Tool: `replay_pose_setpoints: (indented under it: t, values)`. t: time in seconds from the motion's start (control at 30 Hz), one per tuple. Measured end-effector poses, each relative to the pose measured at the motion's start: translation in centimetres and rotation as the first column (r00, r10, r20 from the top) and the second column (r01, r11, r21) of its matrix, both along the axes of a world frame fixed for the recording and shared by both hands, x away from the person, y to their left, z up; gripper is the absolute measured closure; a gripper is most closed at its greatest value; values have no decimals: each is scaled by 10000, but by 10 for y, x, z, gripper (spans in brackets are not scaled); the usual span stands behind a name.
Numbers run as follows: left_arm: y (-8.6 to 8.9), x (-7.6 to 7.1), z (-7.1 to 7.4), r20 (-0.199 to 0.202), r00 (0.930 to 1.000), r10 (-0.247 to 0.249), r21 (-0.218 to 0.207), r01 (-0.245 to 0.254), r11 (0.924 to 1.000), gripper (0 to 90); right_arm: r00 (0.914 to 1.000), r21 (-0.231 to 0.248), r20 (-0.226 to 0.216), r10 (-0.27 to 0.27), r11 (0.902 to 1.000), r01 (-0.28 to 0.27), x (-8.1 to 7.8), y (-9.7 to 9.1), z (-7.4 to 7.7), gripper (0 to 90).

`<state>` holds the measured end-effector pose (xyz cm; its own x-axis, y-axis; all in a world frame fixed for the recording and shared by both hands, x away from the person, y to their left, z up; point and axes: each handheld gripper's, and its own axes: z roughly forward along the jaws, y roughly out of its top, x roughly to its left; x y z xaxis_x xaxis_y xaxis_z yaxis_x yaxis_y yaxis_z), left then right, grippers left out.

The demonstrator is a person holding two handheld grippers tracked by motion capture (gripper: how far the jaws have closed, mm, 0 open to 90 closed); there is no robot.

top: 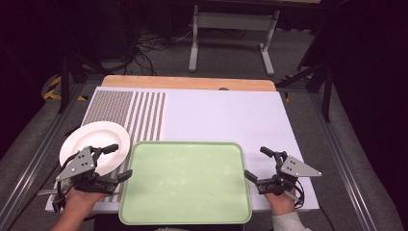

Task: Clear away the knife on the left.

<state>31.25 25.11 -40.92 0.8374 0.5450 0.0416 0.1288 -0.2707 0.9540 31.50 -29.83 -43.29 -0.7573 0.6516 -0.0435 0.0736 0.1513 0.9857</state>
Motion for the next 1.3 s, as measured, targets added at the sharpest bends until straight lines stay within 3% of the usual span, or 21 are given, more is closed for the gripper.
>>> replay_pose_setpoints:
  t: [0.27,0.63,1.0,1.17,1.23,1.27,1.3]
  values:
    - [6,0,14,-176,9986,-498,817,511,9953,77,10000,-27,-57,61,10000,-61,0,0,0,11]
    - [17,1,24,-896,9905,-1041,1974,1201,9729,87,9998,-44,-115,139,9999,-140,1,1,-1,12]
    - [26,2,28,-1744,9774,-1193,3048,1688,9373,96,9996,-68,-174,204,9998,-205,1,2,-1,13]
    - [29,2,29,-2111,9700,-1206,3619,1922,9122,107,9996,-69,-205,217,9997,-219,2,2,-1,13]
    - [31,2,30,-2281,9668,-1152,3941,1999,8971,113,9995,-91,-204,230,9997,-232,1,2,-1,13]
    - [31,2,30,-2281,9668,-1152,3941,1999,8971,121,9995,-91,-204,230,9997,-232,1,2,-1,13]
    - [33,1,30,-2349,9657,-1110,4070,2014,8910,121,9995,-94,-205,237,9997,-239,1,2,-2,14]
